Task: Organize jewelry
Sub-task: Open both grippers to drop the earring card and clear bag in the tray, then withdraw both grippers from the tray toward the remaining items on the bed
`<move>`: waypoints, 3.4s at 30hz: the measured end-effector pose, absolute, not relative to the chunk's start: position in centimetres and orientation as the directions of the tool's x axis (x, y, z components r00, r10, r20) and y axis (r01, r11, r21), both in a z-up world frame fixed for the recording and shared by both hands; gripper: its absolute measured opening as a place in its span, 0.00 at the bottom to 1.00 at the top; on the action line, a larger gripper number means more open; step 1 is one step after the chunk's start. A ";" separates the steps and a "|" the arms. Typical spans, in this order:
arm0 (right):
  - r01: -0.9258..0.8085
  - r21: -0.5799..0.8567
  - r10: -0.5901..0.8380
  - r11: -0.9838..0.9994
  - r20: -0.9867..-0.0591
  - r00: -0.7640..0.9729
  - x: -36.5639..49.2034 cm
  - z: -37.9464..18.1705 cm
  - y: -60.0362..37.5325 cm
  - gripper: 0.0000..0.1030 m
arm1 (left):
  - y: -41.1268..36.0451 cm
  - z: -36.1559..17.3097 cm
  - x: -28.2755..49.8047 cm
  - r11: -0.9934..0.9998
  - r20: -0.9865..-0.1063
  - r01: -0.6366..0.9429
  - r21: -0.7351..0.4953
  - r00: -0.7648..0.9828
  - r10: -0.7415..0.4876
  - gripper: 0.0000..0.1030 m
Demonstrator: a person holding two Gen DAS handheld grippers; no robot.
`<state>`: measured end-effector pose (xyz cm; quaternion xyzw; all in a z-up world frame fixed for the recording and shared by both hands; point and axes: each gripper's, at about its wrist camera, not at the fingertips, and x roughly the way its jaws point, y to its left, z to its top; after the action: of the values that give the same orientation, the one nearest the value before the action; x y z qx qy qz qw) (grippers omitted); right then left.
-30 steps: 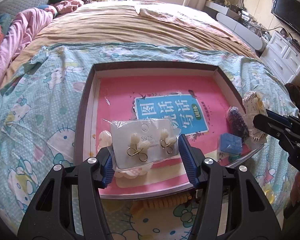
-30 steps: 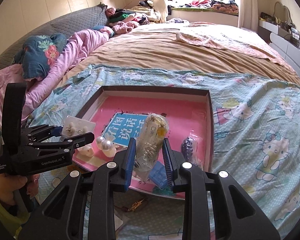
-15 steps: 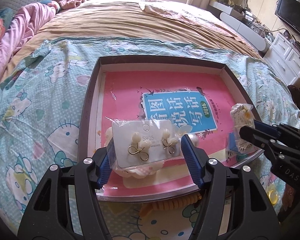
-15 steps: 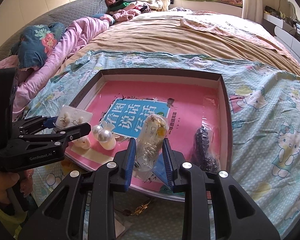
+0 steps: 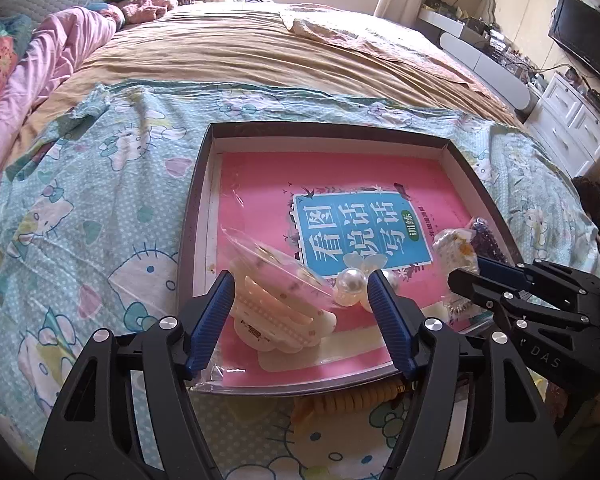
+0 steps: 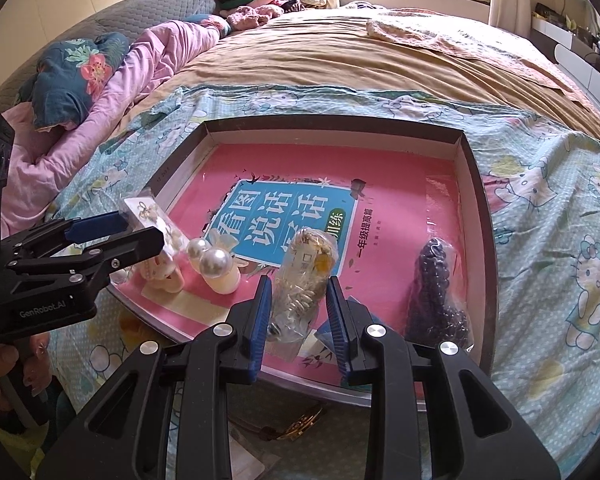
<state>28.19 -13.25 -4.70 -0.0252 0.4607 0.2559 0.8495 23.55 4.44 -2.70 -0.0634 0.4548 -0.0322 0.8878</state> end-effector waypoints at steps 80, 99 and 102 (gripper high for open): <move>-0.400 0.281 0.459 0.872 -0.751 0.474 18.3 -2.1 -20.1 0.69 | 3.4 -2.8 13.0 0.996 -0.809 -0.016 -0.083 0.585 -0.058 0.87; -0.377 0.290 0.438 0.880 -0.801 0.407 19.0 -5.5 -19.1 0.69 | 4.0 -6.4 13.6 0.994 -0.839 -0.046 -0.100 0.541 -0.059 0.87; -0.369 0.301 0.442 0.880 -0.804 0.399 19.4 -5.8 -18.8 0.69 | 4.4 -6.6 14.2 0.992 -0.836 -0.056 -0.109 0.545 -0.061 0.87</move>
<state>19.44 -18.77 -5.85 0.0372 0.4918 0.2425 0.8354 14.17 4.43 -6.57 -0.0615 0.4770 -0.0016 0.8767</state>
